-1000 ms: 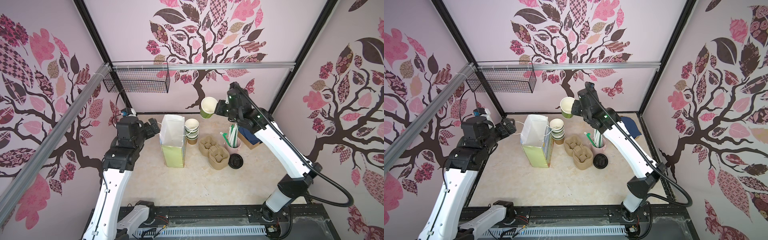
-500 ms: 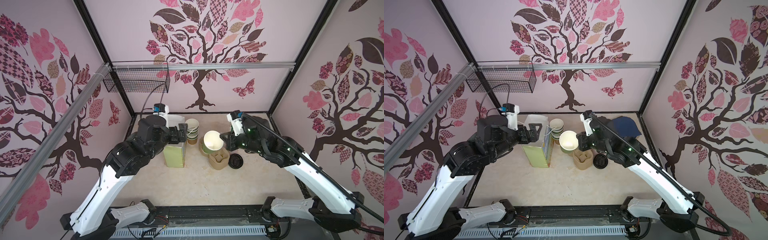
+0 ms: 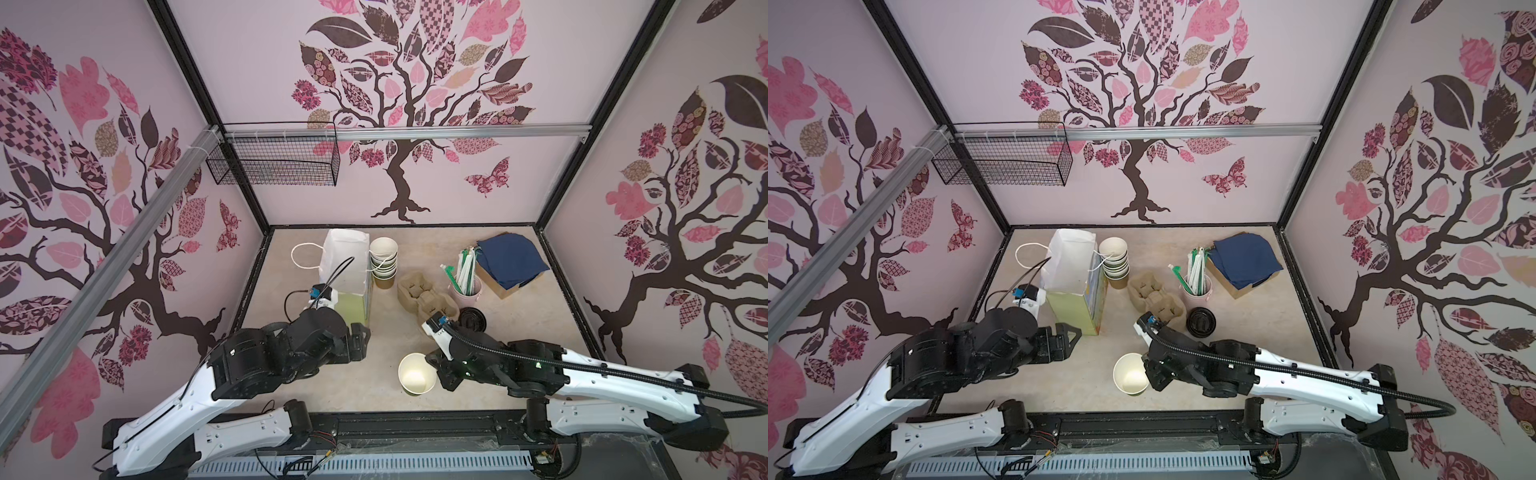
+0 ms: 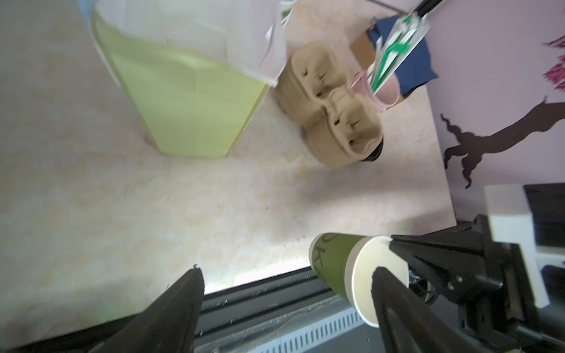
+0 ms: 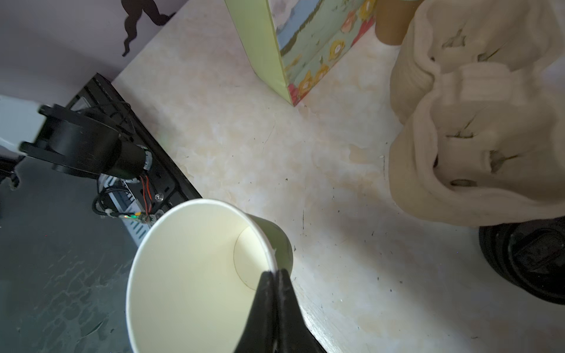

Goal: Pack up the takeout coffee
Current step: 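Carry the cup toward the robot and set it upright with the right gripper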

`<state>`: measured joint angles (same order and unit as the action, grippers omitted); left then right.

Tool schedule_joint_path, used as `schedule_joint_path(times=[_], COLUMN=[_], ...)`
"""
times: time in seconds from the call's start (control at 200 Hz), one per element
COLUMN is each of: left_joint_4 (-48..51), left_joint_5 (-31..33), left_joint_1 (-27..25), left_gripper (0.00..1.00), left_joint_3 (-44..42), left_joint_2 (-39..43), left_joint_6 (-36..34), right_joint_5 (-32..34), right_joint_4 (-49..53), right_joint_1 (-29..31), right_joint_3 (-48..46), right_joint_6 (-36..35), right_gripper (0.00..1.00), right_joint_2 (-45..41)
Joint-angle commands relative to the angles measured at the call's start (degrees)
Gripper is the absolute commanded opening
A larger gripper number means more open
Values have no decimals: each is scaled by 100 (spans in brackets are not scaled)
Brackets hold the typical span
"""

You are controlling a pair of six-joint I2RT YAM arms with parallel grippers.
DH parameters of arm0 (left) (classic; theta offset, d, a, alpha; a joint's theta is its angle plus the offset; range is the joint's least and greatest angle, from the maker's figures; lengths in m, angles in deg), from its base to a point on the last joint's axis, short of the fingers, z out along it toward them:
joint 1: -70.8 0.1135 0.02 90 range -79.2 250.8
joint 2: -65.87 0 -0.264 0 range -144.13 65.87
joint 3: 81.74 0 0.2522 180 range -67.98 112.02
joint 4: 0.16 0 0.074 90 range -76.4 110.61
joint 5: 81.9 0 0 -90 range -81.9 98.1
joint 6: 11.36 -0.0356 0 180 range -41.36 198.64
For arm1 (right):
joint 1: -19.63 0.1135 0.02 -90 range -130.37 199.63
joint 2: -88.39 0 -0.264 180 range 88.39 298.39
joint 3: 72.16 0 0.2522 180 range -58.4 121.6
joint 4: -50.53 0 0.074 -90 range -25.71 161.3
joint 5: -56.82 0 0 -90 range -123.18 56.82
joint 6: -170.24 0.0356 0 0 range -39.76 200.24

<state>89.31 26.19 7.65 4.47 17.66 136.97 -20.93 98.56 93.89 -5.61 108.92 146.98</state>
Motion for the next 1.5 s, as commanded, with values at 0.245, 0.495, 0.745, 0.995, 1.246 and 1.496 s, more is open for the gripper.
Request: schedule_joint_path(times=[0.245, 0.495, 0.745, 0.995, 1.246, 1.496], left_joint_4=[-515, -2058, -2833, -2730, -2653, -2709], left_joint_5=[-800, -517, -660, -1029, -1049, -1088], left_joint_1=[-30, -30, 9, 419, 453, 471], left_gripper=[87, 84, 84, 83, 84, 85], left_joint_3=[-1098, -2279, -3081, -3325, -3386, -3327], left_joint_2=[225, 662, 979, 1163, 1114, 941], left_joint_6=[587, 966, 1152, 1076, 1068, 972], right_joint_5=[1235, 1151, 806, 746, 722, 726], right_joint_4=[-936, -908, -1325, -1428, -1178, -1057], right_joint_1=[45, -136, -455, -562, -562, -562], right_joint_3=[-549, -622, -926, -826, -629, -507], right_joint_6=[937, 1849, 1895, 1525, 1294, 1245], right_gripper=[0, 0, 0, 0, 1, 25], right_joint_2=[170, 381, 601, 997, 1284, 1280])
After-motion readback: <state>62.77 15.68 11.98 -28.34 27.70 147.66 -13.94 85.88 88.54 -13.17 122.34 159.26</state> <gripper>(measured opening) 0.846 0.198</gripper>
